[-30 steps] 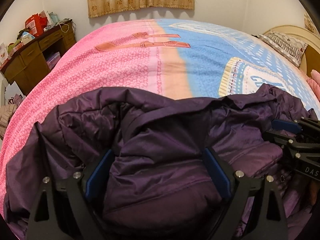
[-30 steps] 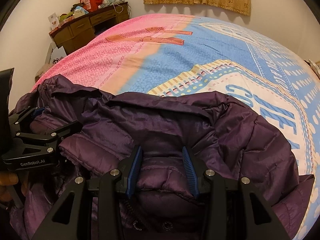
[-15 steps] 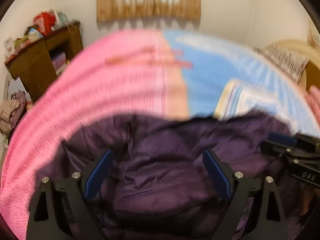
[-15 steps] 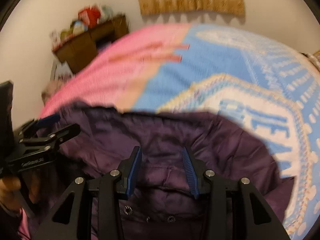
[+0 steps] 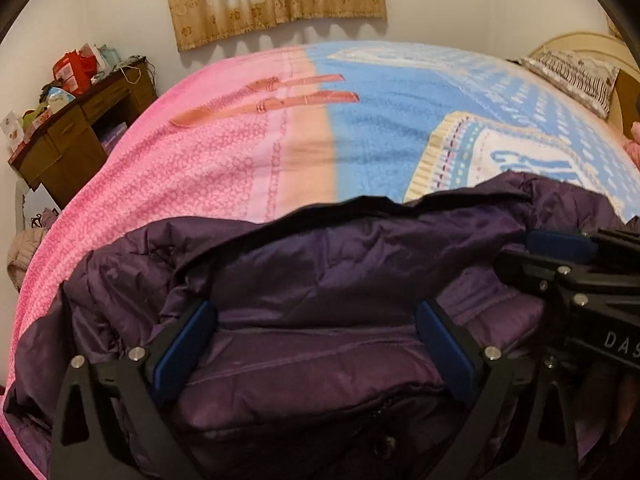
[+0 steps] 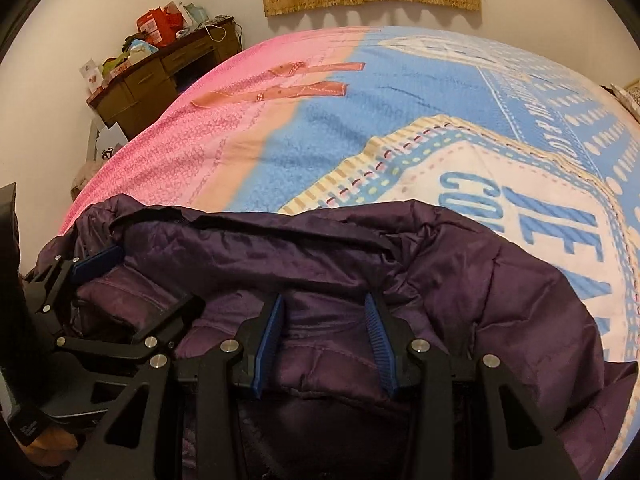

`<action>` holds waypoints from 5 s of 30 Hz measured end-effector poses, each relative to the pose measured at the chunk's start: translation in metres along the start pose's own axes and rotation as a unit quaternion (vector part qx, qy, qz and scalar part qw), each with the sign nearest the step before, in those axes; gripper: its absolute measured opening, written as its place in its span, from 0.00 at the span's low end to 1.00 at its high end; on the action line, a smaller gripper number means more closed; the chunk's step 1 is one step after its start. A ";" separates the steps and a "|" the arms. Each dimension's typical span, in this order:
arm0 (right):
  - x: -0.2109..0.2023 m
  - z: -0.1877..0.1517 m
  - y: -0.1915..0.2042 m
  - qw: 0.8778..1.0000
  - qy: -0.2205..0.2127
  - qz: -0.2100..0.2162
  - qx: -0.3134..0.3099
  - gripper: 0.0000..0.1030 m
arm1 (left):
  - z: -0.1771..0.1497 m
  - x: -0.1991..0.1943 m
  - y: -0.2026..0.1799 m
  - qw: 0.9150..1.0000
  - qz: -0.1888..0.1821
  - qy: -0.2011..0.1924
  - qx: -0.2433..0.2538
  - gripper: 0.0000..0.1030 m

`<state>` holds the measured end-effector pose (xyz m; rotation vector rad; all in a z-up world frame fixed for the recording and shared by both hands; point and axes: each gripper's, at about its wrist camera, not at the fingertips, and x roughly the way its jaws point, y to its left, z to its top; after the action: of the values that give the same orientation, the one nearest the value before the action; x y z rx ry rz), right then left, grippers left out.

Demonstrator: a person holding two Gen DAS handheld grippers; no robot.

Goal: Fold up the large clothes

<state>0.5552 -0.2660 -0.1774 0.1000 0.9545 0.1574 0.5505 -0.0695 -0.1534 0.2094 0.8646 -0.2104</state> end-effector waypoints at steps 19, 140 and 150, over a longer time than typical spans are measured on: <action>0.006 -0.003 0.010 1.000 -0.005 -0.022 -0.019 0.43 | -0.002 0.005 -0.004 1.000 0.007 0.003 0.001 1.00; -0.175 -0.117 -0.103 0.957 -0.146 0.123 0.219 0.82 | -0.110 -0.178 0.197 0.906 -0.239 -0.047 -0.346 1.00; -0.173 -0.089 -0.015 0.995 -0.090 0.035 0.022 0.80 | -0.093 -0.187 0.103 0.991 -0.062 -0.096 -0.067 0.99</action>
<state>0.3850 -0.3099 -0.0920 0.1853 0.7754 0.1899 0.3924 0.0727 -0.0581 0.0081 0.6980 -0.2825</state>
